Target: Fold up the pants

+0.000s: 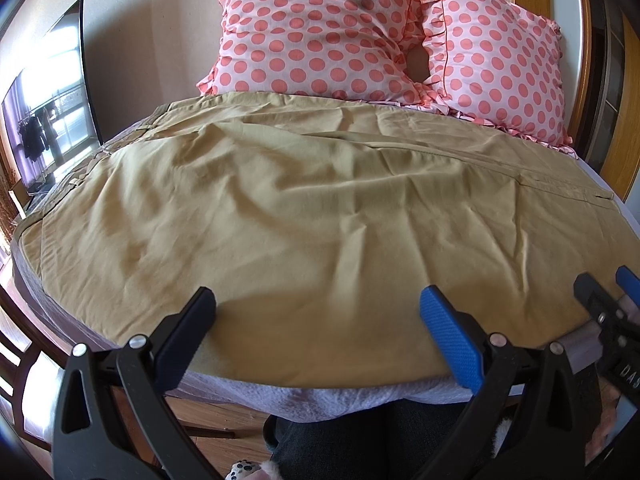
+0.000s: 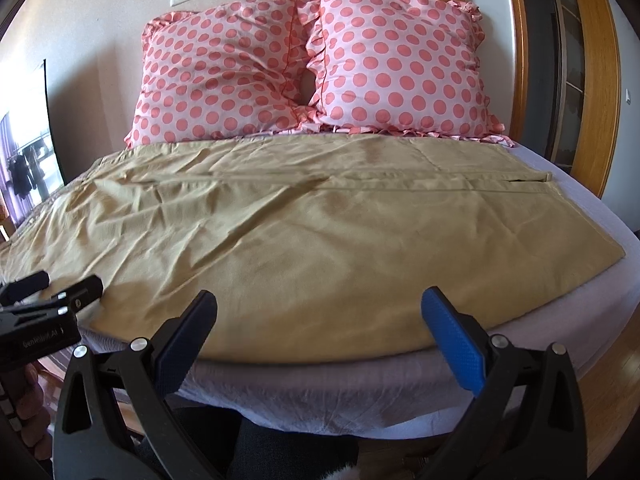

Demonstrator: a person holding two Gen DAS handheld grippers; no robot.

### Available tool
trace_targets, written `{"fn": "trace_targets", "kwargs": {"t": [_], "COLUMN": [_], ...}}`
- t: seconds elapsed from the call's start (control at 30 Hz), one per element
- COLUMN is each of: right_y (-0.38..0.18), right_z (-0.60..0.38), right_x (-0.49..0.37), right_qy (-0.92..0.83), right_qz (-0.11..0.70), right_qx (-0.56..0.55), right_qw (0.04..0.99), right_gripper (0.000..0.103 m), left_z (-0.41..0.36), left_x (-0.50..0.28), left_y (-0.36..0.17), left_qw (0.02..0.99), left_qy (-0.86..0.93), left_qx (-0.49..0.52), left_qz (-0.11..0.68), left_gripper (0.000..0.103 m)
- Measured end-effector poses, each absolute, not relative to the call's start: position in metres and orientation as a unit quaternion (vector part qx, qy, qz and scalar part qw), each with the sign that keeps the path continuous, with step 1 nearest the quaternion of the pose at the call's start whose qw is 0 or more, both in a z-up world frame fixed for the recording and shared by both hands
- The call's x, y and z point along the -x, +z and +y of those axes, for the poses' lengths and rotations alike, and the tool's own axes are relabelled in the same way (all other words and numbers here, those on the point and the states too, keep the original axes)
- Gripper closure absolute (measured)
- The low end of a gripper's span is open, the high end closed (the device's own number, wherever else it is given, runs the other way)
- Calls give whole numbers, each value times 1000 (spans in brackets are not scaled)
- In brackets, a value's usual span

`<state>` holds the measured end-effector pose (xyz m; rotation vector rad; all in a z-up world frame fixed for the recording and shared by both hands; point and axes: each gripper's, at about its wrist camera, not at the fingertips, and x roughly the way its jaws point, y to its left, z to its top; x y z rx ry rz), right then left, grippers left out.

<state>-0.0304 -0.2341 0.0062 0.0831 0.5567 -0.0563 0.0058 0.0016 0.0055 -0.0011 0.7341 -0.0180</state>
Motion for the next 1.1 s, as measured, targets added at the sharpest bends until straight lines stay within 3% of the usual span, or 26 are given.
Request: {"fn": "trace_targets", "kwargs": {"t": [0.17,0.33,0.47,0.77,1.0,1.1], "right_y": [70,98,83,29,13,12], "right_z": [-287,-375,-444,-531,-554,-541], "right_x": [-11,-113,-205,-319,-325,-321], "right_qy": [-88,-169,-244,-342,-362,-360], "right_qz": [220,253,322,416,412,422], "right_qx": [-37,-93,-148,-225,-276,-234], "right_qw": [971,948,903,812,790,799], "right_gripper": [1,1,34,73,73,95], "left_z": [13,4,2,20,32,33], "left_x": [-17,-32,-56,-100,-111,-110], "left_y": [28,62,77,77,68,67], "left_qw": [938,962,965,961,956,955], "left_qy": [-19,-7,-16,-7,-2,-8], "left_qx": [48,7,11,31,40,48], "left_qz": [342,273,261,276,290,292], "left_gripper": [2,2,2,2,2,2]}}
